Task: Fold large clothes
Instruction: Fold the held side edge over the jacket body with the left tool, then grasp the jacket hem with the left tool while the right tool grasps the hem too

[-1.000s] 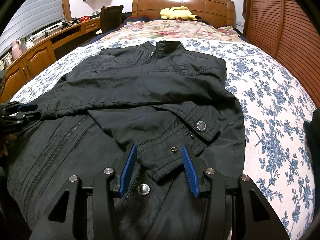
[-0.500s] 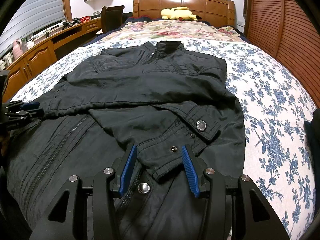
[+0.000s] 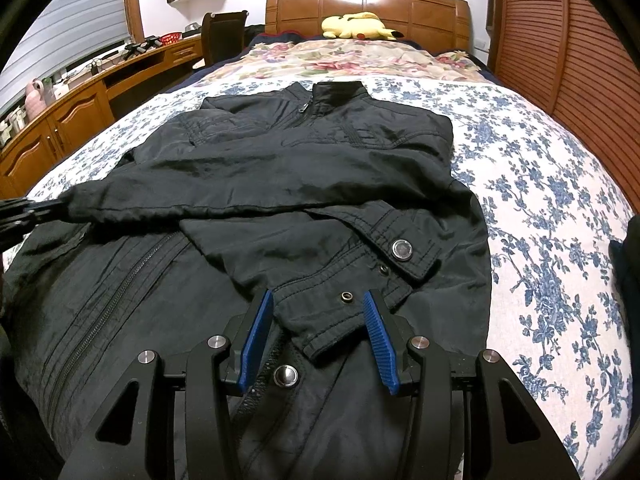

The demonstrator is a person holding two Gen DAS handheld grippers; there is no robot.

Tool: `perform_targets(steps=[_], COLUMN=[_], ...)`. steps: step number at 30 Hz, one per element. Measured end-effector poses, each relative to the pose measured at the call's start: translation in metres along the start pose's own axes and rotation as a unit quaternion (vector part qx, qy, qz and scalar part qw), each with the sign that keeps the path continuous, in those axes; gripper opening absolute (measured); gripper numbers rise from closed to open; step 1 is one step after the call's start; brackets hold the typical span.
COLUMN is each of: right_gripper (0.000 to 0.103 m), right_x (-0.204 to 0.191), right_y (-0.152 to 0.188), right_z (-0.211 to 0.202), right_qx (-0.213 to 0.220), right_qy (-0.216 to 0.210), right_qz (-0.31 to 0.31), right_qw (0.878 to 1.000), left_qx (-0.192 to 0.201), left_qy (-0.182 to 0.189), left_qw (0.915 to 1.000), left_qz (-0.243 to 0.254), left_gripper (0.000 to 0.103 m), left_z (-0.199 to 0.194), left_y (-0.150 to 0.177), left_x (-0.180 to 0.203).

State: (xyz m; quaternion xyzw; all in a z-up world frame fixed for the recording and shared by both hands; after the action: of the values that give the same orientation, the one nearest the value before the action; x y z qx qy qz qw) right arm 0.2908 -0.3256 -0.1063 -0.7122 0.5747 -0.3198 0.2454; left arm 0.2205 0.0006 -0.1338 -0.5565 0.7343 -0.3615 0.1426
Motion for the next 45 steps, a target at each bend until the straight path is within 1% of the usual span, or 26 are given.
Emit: perform_targets(steps=[6, 8, 9, 10, 12, 14, 18, 20, 29, 35, 37, 42, 45], right_gripper=[0.049, 0.049, 0.049, 0.049, 0.049, 0.049, 0.049, 0.049, 0.049, 0.049, 0.049, 0.049, 0.049], right_x=[0.001, 0.001, 0.001, 0.001, 0.0, -0.001, -0.003, -0.004, -0.012, -0.015, -0.018, -0.02, -0.019], right_y=[0.0, 0.0, 0.0, -0.001, -0.001, -0.001, -0.003, -0.004, -0.007, -0.01, -0.01, -0.01, -0.01], right_z=[0.002, 0.002, 0.003, 0.003, 0.004, 0.005, 0.007, 0.008, 0.018, 0.023, 0.023, 0.028, 0.028], right_qx=[-0.002, -0.004, -0.004, -0.005, -0.005, -0.006, -0.006, -0.006, -0.012, -0.014, -0.013, -0.016, -0.015], right_qy=[0.0, 0.0, 0.0, 0.0, 0.0, 0.0, 0.001, 0.001, 0.008, 0.013, 0.015, 0.018, 0.017], right_qz=[-0.001, 0.0, 0.0, -0.001, -0.003, -0.005, -0.008, -0.009, -0.019, -0.019, -0.021, -0.027, -0.025], right_qw=[1.0, 1.0, 1.0, 1.0, 1.0, 1.0, 1.0, 1.0, 1.0, 1.0, 1.0, 0.999, 0.999], left_qx=[0.001, 0.004, 0.006, 0.011, 0.014, 0.014, 0.008, 0.006, -0.028, -0.051, -0.055, -0.056, -0.055], left_qy=[-0.008, -0.005, -0.005, -0.008, -0.015, -0.019, -0.027, -0.036, -0.068, -0.074, -0.072, -0.068, -0.07], left_qw=[0.9999, 1.0, 1.0, 0.9999, 0.9998, 0.9997, 0.9996, 0.9993, 0.9966, 0.9946, 0.9942, 0.994, 0.9939], left_qz=[0.007, 0.002, 0.002, 0.002, 0.0, -0.002, -0.007, -0.011, -0.038, -0.052, -0.058, -0.065, -0.065], left_gripper=[0.005, 0.013, 0.021, 0.024, 0.025, 0.033, 0.034, 0.034, 0.034, 0.034, 0.04, 0.044, 0.044], left_z=[-0.014, -0.021, -0.024, -0.029, -0.037, -0.042, -0.051, -0.057, -0.067, -0.067, -0.065, -0.064, -0.064], left_y=[0.005, 0.007, 0.009, 0.011, 0.017, 0.022, 0.036, 0.045, 0.078, 0.1, 0.106, 0.115, 0.115], left_x=[0.005, 0.001, 0.0, -0.002, -0.007, -0.012, -0.023, -0.032, -0.069, -0.084, -0.087, -0.092, -0.09])
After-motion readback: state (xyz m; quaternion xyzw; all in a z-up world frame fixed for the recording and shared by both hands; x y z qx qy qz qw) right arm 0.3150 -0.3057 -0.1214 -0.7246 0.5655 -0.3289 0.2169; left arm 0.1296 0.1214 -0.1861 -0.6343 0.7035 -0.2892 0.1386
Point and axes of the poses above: each gripper's, at about its wrist camera, not at the fingertips, and z roughly the way its jaws point, x to its right, y to its underside, the point moved 5 cm from there along z, roughly the way its jaws point, and after that the axes turned 15 degrees about y, right-handed, at the moved point
